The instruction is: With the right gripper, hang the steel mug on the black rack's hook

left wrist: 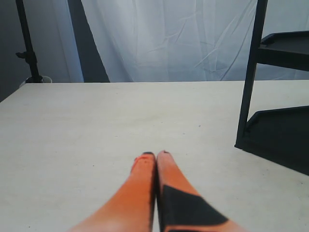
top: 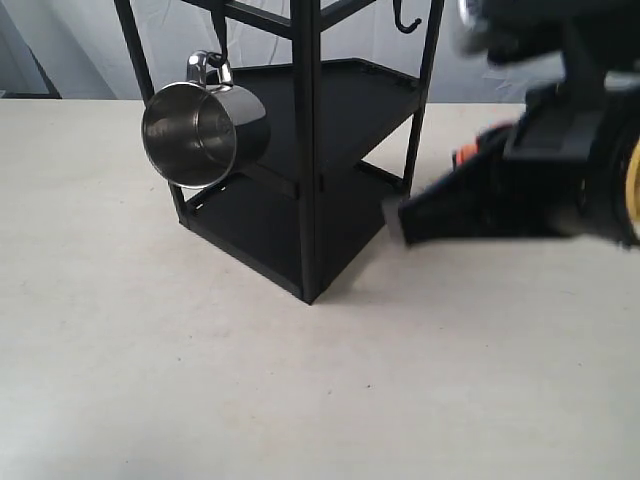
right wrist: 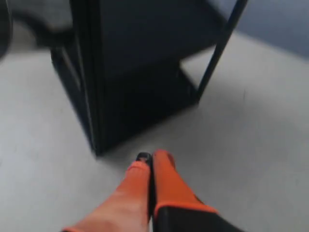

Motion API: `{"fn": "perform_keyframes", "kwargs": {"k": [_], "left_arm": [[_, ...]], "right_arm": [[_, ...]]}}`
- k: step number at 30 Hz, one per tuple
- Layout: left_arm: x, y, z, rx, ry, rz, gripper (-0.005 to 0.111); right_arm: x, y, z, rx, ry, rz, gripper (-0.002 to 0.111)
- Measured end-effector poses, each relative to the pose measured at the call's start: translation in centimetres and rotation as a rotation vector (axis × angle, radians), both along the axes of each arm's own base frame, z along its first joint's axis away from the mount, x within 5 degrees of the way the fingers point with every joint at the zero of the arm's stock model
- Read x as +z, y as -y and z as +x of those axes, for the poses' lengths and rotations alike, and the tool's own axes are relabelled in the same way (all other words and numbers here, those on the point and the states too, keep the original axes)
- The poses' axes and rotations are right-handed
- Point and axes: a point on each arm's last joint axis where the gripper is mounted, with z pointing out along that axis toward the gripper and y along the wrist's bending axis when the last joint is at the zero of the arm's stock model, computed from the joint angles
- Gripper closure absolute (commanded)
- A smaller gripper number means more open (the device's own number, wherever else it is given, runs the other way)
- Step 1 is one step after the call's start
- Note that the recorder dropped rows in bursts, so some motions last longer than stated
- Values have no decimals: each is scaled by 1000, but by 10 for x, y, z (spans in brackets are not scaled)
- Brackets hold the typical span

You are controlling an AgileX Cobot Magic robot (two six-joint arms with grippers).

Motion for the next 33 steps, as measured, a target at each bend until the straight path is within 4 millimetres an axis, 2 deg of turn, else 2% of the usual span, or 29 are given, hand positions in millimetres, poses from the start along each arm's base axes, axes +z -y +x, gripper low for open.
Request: {"fn": "perform_keyframes", "kwargs": {"k": [3, 6, 10, 12, 15, 16, 19, 22, 25, 29, 33], "left_arm": [[0, 0, 0, 0, 0, 0, 105], [0, 0, 0, 0, 0, 0, 105], [0, 0, 0, 0, 0, 0, 105], [0, 0, 0, 0, 0, 0, 105], [0, 0, 0, 0, 0, 0, 105], [0, 0, 0, 0, 0, 0, 105], [0, 0, 0, 0, 0, 0, 105], [0, 0, 0, 0, 0, 0, 105], [0, 0, 0, 0, 0, 0, 105], [0, 0, 0, 0, 0, 0, 105], [0, 0, 0, 0, 0, 0, 105]], "right_arm": [[17, 12, 28, 11, 168, 68, 109], [31, 39, 53, -21, 258, 155, 109], [30, 84, 64, -105, 330, 271, 109], [20, 106, 58, -166, 354, 302, 109], [-4, 137, 35, -285, 375, 317, 109], [-11, 148, 20, -334, 405, 321, 109], [-37, 164, -13, -420, 452, 320, 109], [-56, 170, -36, -459, 491, 319, 109], [-72, 173, -48, -490, 489, 309, 109], [-92, 174, -54, -500, 463, 311, 109], [-121, 170, -56, -467, 366, 295, 109]]}}
